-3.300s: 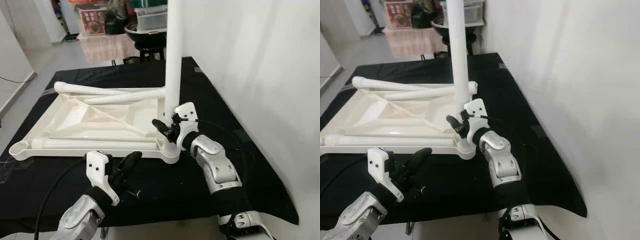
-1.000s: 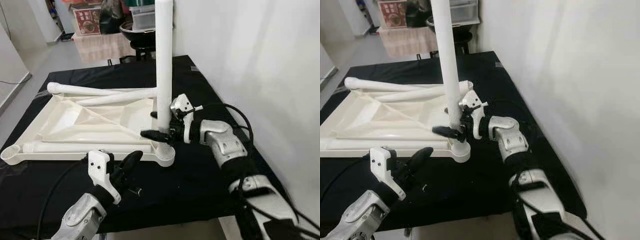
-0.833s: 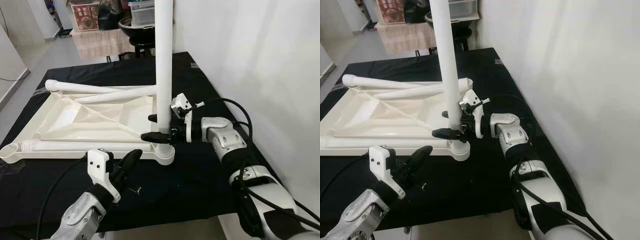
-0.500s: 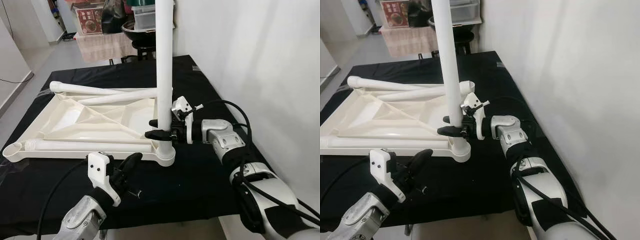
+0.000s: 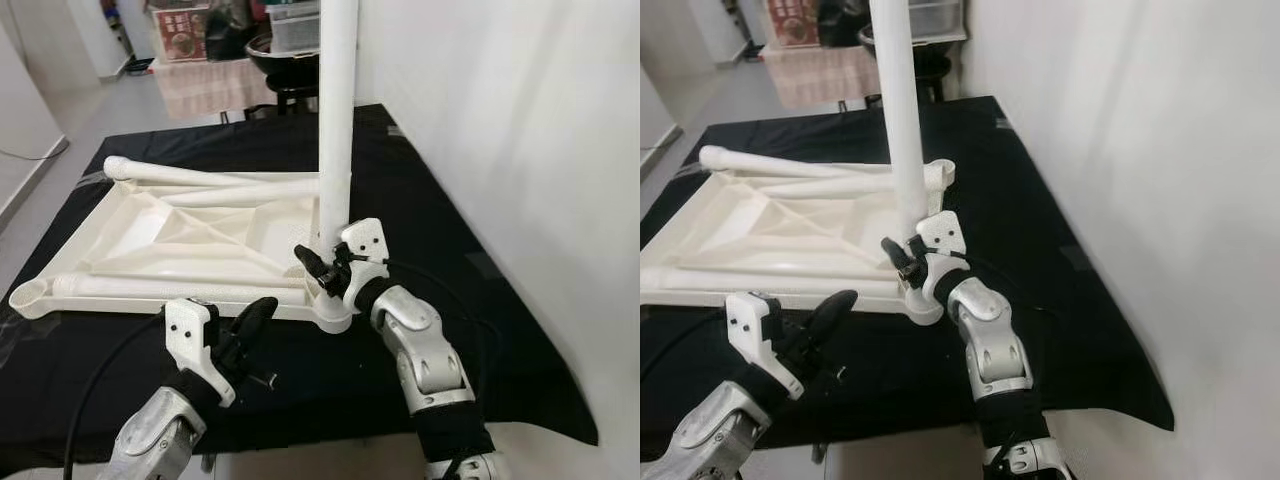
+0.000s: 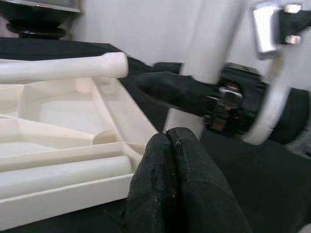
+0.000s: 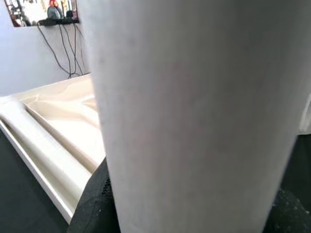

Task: Building children table

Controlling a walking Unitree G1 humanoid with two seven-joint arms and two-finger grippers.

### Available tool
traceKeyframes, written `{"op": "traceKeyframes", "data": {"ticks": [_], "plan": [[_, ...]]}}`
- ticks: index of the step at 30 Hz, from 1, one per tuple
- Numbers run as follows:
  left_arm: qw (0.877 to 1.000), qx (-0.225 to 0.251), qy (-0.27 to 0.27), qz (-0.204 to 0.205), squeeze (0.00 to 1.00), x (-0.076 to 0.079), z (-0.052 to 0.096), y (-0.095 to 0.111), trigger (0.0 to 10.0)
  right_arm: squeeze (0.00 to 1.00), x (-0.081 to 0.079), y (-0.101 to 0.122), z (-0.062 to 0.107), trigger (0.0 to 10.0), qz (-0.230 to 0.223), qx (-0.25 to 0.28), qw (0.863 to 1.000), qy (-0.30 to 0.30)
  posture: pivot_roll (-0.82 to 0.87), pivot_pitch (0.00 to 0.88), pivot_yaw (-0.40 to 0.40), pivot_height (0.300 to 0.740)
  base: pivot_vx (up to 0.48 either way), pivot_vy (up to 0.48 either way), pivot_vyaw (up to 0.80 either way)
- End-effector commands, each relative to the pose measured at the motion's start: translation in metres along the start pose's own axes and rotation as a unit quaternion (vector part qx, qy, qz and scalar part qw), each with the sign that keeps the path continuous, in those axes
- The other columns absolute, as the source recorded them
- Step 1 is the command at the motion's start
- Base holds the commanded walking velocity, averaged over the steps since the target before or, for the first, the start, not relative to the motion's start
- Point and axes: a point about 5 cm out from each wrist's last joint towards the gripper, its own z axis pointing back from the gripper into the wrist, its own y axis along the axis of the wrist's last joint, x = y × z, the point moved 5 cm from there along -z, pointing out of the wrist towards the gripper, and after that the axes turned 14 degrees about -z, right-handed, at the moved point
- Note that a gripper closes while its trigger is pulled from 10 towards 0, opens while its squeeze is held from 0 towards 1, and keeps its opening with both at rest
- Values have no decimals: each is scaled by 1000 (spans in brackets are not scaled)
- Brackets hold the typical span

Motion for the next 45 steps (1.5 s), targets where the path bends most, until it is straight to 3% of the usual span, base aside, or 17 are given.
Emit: {"op": "traceKeyframes", "data": {"ticks": [1, 4, 5, 9, 10, 11, 13, 17, 22, 24, 27, 30, 34, 38, 40, 42, 45], "plan": [[1000, -13, -2, 3, 0, -2, 1, -6, 10000, 0, 16, -16, 1, 0, -5, -34, 999, -26, -83, 78, 19, 740, 0, 0, 0], [1000, -11, 8, -2, 0, -4, 1, -5, 10000, 0, 21, -9, 2, 588, 4, -38, 998, -58, -78, 77, 16, 740, 0, 0, 0], [1000, -11, 9, -2, 0, -4, 1, -5, 10000, 0, 23, -9, 2, 10000, 21, -49, 996, -67, -78, 73, 17, 740, 0, 0, 0], [1000, -12, 6, -1, 0, -4, 1, -6, 10000, 59, 29, 0, 6, 10000, 22, -37, 996, -81, -79, 70, 20, 740, 0, 0, 0], [1000, -13, 4, 0, 0, -4, 1, -6, 10000, 1000, 32, 3, 7, 10000, 20, -35, 996, -80, -79, 68, 25, 740, 0, 0, 0], [1000, -14, 3, 0, 0, -4, 1, -6, 10000, 1000, 35, 5, 8, 10000, 20, -35, 996, -79, -79, 68, 25, 740, 0, 0, 0], [1000, -15, 3, -1, 0, -4, 0, -7, 10000, 1000, 58, 14, 10, 10000, 48, -35, 993, -105, -70, 61, 25, 740, 0, 0, 0], [1000, -15, 6, -4, 0, -4, 0, -7, 10000, 1000, 86, 31, 12, 10000, 74, -22, 987, -142, -70, 61, 25, 740, 0, 0, 0], [1000, -15, 7, -4, 0, -4, -1, -7, 10000, 1000, 98, 46, 13, 10000, 75, -4, 984, -161, -72, 55, 21, 740, 0, 0, 0], [1000, -15, 6, -3, 0, -4, -1, -8, 10000, 965, 112, 55, 17, 10000, 84, 0, 978, -192, -70, 55, 21, 740, 0, 0, 0], [1000, -15, 6, -3, 0, -4, -1, -8, 10000, 965, 112, 55, 17, 10000, 84, 0, 978, -192, -70, 55, 21, 740, 0, 0, 0], [1000, -20, 13, 2, 0, -6, 0, -8, 10000, 780, 114, 40, 24, 10000, 76, -32, 977, -197, -75, 56, 18, 740, 0, 0, 0], [999, -25, 24, 4, 0, -9, 2, -8, 10000, 749, 112, 27, 28, 10000, 70, -50, 977, -194, -77, 59, 20, 740, 0, 0, 0], [997, -37, 64, -16, 0, -22, 6, -7, 10000, 604, 96, 5, 38, 10000, 41, -67, 982, -169, -84, 61, 27, 740, 0, 0, 0], [996, -40, 72, -21, 0, -24, 7, -7, 10000, 604, 92, 2, 40, 10000, 34, -69, 984, -162, -87, 61, 28, 740, 0, 0, 0], [995, -45, 89, -30, 0, -30, 8, -6, 10000, 337, 82, -2, 44, 10000, 19, -63, 987, -146, -88, 65, 31, 740, 0, 0, 0], [992, -50, 103, -43, 0, -35, 9, -5, 10000, 267, 76, -3, 48, 10000, 10, -55, 989, -138, -91, 66, 30, 740, 0, 0, 0]]}}
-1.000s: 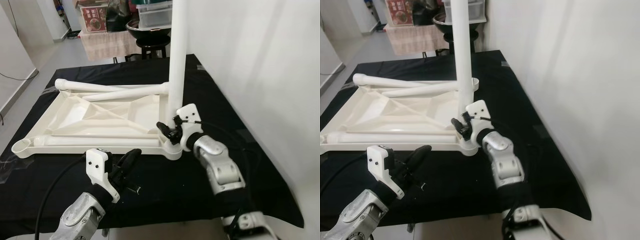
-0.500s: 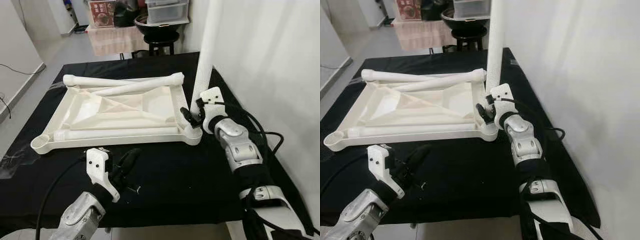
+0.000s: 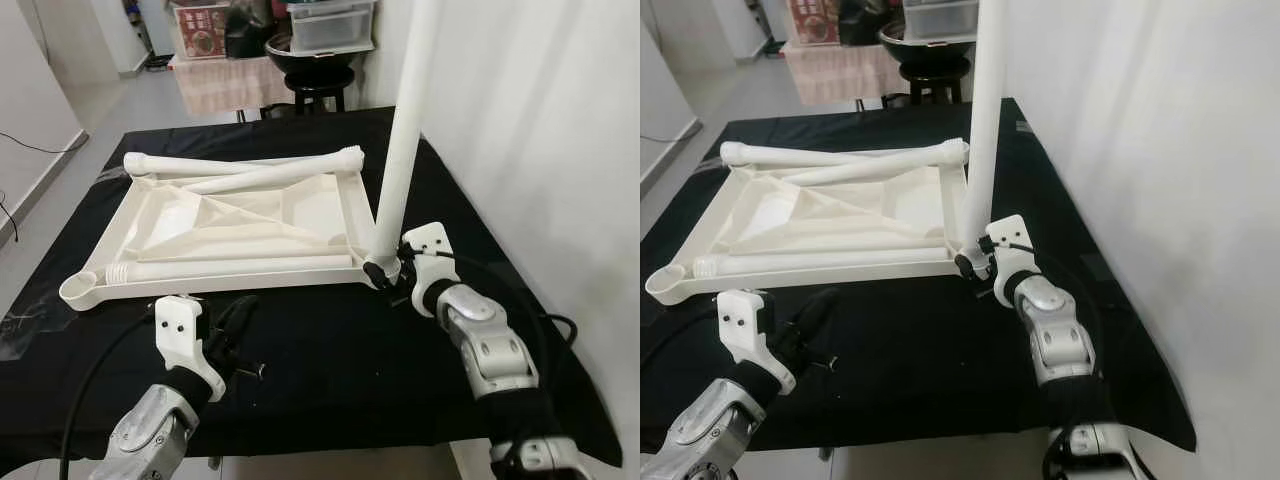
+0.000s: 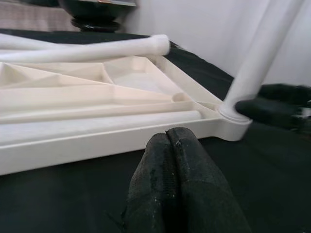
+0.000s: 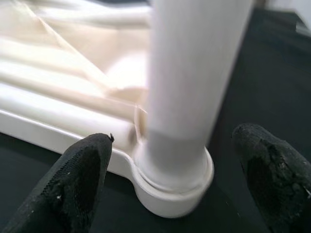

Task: Building children table

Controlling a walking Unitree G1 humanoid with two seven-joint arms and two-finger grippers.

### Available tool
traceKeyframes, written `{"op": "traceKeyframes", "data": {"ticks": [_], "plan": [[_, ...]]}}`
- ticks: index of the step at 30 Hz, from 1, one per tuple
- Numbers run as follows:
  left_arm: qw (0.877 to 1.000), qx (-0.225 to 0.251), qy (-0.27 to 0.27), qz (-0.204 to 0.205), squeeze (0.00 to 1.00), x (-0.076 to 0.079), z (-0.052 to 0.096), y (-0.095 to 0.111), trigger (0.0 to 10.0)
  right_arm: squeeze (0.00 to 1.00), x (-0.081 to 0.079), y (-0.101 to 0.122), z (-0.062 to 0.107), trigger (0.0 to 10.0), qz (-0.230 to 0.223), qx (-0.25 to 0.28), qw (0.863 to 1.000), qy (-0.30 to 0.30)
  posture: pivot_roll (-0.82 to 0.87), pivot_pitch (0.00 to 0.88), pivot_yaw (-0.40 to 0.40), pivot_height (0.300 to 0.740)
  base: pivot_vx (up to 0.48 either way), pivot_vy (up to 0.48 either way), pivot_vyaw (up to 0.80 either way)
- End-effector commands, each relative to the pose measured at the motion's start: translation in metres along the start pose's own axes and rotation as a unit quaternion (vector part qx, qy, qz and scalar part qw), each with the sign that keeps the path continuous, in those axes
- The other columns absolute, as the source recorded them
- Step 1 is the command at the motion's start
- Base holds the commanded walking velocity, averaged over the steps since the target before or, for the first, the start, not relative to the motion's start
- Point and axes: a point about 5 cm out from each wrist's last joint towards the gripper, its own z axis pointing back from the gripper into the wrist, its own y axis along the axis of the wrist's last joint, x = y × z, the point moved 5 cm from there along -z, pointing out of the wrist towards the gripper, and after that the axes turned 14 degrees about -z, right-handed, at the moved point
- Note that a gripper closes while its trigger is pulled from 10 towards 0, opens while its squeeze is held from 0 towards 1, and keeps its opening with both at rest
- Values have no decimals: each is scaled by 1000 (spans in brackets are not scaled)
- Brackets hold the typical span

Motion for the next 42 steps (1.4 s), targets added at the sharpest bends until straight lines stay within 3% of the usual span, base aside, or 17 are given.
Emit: {"op": "traceKeyframes", "data": {"ticks": [1, 2, 3, 5, 6, 10, 13, 17, 20, 26, 35, 42], "plan": [[999, -21, 32, -29, 0, -11, 3, -3, 10000, 137, -8, -2, 6, 10000, -18, 6, 1000, 15, -96, 69, 34, 740, 0, 0, 0], [999, -21, 32, -29, 0, -11, 3, -3, 10000, 137, -8, -2, 6, 10000, -18, 6, 1000, 15, -96, 69, 34, 740, 0, 0, 0], [998, -29, 48, -38, 0, -16, 3, -5, 10000, 0, -8, -4, 11, 10000, -24, 9, 1000, 13, -98, 69, 36, 740, 0, 0, 0], [998, -29, 48, -38, 0, -16, 3, -5, 10000, 0, -8, -4, 11, 10000, -24, 9, 1000, 13, -98, 69, 36, 740, 0, 0, 0], [994, -42, 91, -42, 0, -30, 6, -7, 10000, 0, -8, -11, 26, 10000, -38, 6, 999, 17, -108, 70, 42, 740, 0, 0, 0], [992, -45, 114, -40, 0, -38, 9, -8, 10000, 0, -14, -14, 33, 10000, -47, 5, 998, 34, -111, 70, 45, 740, 0, 0, 0], [990, -49, 123, -47, 0, -39, 14, -9, 10000, 0, -46, -7, 42, 10000, -52, 26, 991, 120, -110, 67, 50, 740, 0, 0, 0], [988, -44, 137, -52, 0, -40, 14, -5, 10000, 0, -64, 5, 39, 10000, -54, 53, 985, 155, -105, 69, 47, 740, 0, 0, 0], [988, -43, 137, -60, 0, -40, 14, -3, 10000, 0, -74, 1, 39, 10000, -54, 41, 983, 172, -99, 72, 37, 740, 0, 0, 0], [983, -48, 159, -73, 0, -46, 18, -2, 10000, 0, -82, -5, 44, 10000, -72, 23, 977, 199, -101, 79, 31, 740, 0, 0, 0], [983, -55, 157, -76, 0, -45, 19, -5, 10000, 0, -81, -9, 44, 10000, -102, 12, 975, 197, -108, 86, 44, 740, 0, 0, 0], [984, -50, 151, -76, 0, -43, 19, -7, 10000, 0, -78, -1, 41, 10000, -83, 32, 977, 193, -108, 87, 49, 740, 0, 0, 0]]}}
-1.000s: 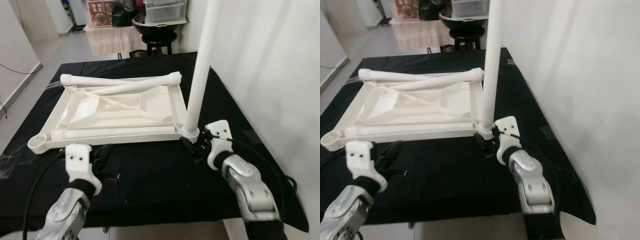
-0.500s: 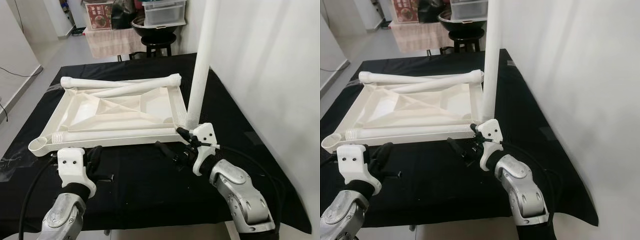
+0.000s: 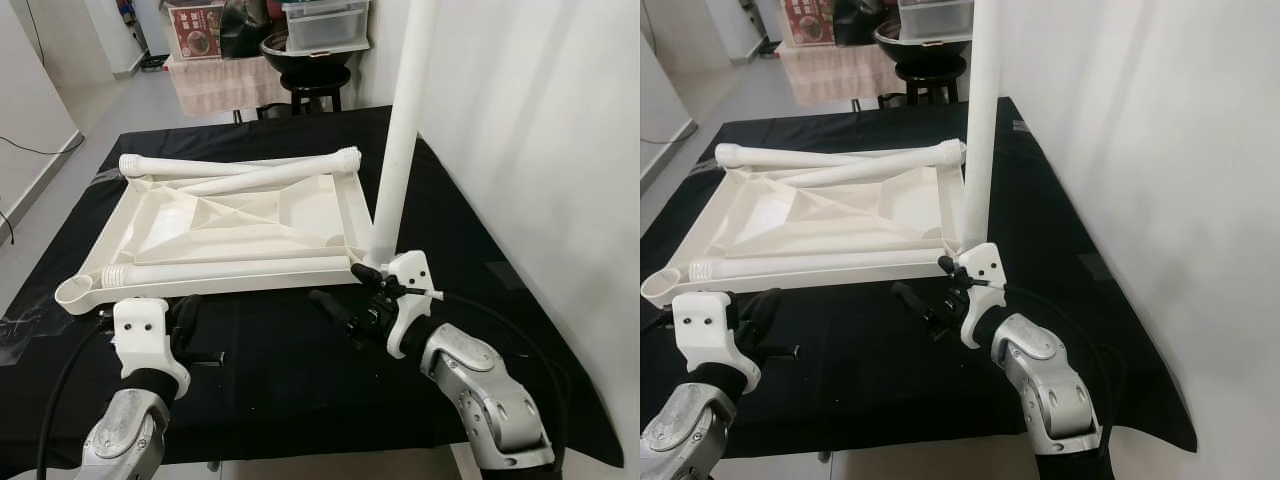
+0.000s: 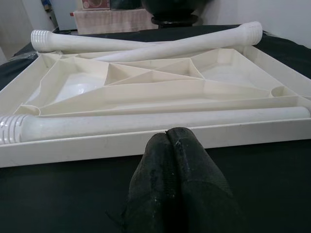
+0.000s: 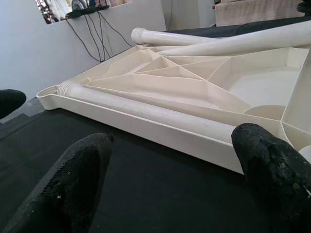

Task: Building children table

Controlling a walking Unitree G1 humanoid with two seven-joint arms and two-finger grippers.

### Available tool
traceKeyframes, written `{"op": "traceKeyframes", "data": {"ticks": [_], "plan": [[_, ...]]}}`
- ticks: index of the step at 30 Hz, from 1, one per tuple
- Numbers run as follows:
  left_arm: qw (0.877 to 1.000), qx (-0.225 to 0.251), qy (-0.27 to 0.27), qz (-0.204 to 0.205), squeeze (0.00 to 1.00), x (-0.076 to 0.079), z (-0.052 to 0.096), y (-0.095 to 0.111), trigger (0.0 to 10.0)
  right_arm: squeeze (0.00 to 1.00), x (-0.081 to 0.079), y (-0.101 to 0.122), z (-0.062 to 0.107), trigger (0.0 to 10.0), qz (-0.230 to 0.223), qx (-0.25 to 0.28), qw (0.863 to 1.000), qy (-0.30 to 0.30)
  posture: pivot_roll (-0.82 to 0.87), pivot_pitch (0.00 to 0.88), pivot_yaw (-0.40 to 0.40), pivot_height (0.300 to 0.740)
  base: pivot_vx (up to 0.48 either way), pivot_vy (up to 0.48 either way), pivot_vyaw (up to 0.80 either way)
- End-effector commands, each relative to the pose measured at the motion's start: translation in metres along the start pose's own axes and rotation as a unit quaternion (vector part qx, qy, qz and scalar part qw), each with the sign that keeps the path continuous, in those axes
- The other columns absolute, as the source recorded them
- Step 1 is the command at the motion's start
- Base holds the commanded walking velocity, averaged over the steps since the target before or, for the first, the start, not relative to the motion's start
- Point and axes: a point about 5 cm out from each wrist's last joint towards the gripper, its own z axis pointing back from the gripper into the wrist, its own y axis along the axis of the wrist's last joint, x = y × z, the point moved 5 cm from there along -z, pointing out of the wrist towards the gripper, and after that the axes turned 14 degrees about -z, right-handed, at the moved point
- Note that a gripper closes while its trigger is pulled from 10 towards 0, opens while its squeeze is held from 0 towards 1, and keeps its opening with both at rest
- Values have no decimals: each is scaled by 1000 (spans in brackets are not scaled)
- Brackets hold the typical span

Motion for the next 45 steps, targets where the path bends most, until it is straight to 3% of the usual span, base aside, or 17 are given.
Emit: {"op": "traceKeyframes", "data": {"ticks": [1, 6, 15, 31, 37, 45], "plan": [[1000, -3, -1, -8, 0, -1, 2, -3, 10000, 0, 0, 6, -1, 10000, 10, 13, 1000, 2, -108, 87, 49, 740, 0, 0, 0], [999, -2, -11, -31, 0, 3, 2, -4, 10000, 0, 9, 16, 0, 10000, 33, 26, 999, -14, -102, 91, 44, 740, 0, 392, 0], [999, 0, -15, -36, 0, 5, 1, -3, 10000, 0, 19, 29, -2, 10000, 66, 40, 997, -32, -104, 91, 40, 740, 0, 446, 0], [999, 17, -22, -38, 0, 6, -5, 4, 10000, 0, 31, 25, -15, 10000, 80, 50, 993, -66, -107, 78, 39, 740, 0, 443, 0], [1000, 22, -16, -15, 0, 6, -13, 9, 10000, 0, 39, 27, -17, 10000, 84, 55, 990, -98, -110, 68, 42, 740, 0, 0, 0], [999, -10, -21, -29, 0, 12, -17, -1, 10000, 0, 51, 22, -18, 10000, 81, 37, 986, -142, -102, 62, 42, 740, 0, 0, 0]]}}
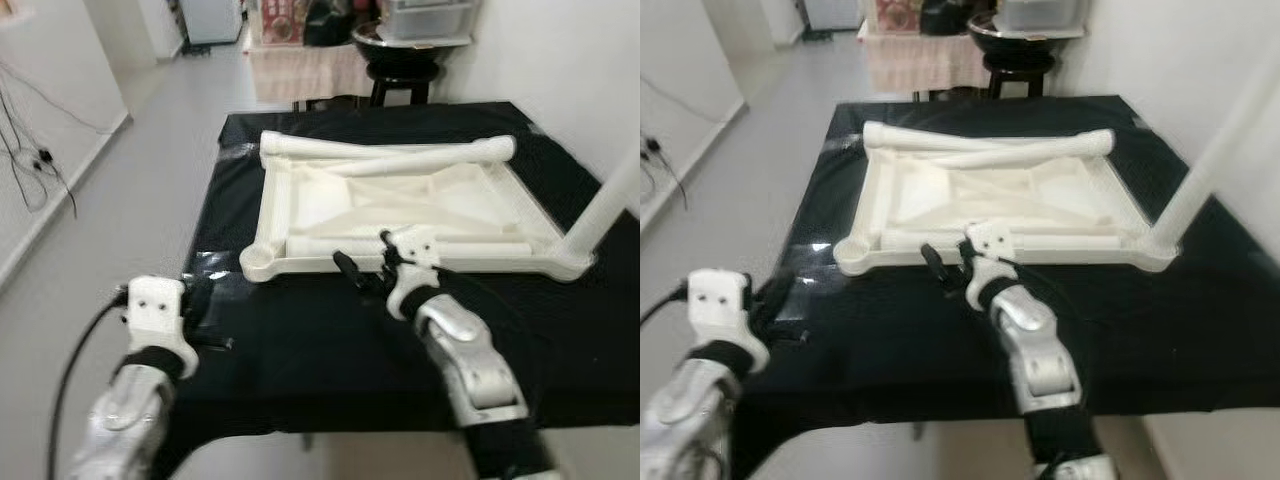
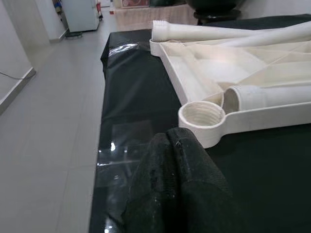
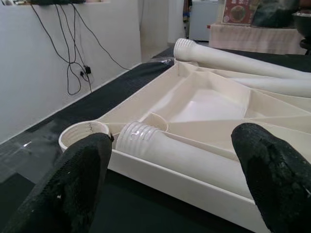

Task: Building children table

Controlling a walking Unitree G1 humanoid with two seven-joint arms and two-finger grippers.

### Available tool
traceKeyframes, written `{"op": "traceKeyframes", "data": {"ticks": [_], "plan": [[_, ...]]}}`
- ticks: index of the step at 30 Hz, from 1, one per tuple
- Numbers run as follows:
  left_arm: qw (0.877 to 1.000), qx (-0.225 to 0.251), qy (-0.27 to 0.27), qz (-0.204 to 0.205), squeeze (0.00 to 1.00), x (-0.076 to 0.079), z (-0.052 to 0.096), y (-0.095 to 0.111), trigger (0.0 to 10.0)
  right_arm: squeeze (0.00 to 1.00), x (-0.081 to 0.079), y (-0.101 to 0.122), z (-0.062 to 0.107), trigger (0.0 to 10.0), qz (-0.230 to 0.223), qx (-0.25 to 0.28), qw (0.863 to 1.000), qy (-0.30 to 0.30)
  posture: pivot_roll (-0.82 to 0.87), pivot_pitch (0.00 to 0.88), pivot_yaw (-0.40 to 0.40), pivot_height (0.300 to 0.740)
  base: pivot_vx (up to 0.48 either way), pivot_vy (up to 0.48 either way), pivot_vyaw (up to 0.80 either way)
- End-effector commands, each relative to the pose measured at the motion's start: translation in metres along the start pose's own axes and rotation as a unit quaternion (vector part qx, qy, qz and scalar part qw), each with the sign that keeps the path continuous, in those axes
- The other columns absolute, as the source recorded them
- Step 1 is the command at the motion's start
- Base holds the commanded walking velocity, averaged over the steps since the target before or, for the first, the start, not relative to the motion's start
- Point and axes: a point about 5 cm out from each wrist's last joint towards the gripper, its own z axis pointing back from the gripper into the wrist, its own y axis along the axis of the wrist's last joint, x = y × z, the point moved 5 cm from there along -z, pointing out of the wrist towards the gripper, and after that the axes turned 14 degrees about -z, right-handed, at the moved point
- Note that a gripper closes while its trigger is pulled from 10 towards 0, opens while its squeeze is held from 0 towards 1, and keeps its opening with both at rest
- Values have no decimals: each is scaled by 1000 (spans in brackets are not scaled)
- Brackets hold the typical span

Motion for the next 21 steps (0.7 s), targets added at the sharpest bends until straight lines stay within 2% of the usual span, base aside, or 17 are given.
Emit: {"op": "traceKeyframes", "data": {"ticks": [1, 2, 3, 4, 5, 11, 14, 17, 21], "plan": [[1000, -14, 8, -7, 0, -1, -2, -4, 10000, 0, 6, -11, 0, 10000, -16, -29, 999, -8, -96, 57, 42, 740, 0, 0, 0], [1000, -14, 8, -7, 0, -1, -2, -4, 10000, 0, 6, -11, 0, 10000, -16, -29, 999, -8, -96, 57, 42, 740, 0, 0, 0], [1000, -17, 9, -17, 0, -2, -3, -4, 10000, 0, 5, -15, 0, 10000, -48, -35, 998, 5, -90, 56, 42, 740, 0, 0, 0], [1000, -17, 9, -17, 0, -2, -3, -4, 10000, 0, 5, -15, 0, 10000, -48, -35, 998, 5, -90, 56, 42, 740, 0, 0, 0], [1000, -6, 11, -26, 0, -4, -4, -2, 10000, 0, 3, -14, 1, 10000, -72, -25, 997, 17, -81, 54, 47, 740, 0, 0, 0], [1000, 6, -18, -16, 0, 2, -5, 0, 10000, 0, 0, -12, 1, 10000, -92, -17, 995, 32, -81, 59, 53, 740, 0, 0, 0], [999, 9, -34, -8, 0, 5, -4, -1, 10000, 0, -3, -12, 1, 10000, -105, -12, 993, 44, -80, 62, 57, 740, 252, 0, -800], [999, 9, -35, -7, 0, 4, -5, -1, 10000, 0, -5, -9, 0, 10000, -117, -2, 992, 50, -80, 65, 61, 740, 359, 0, 0], [999, 7, -35, -8, 0, 4, -5, -1, 10000, 0, -7, -9, 0, 10000, -134, -5, 989, 59, -81, 67, 63, 740, 365, 0, -800]]}}
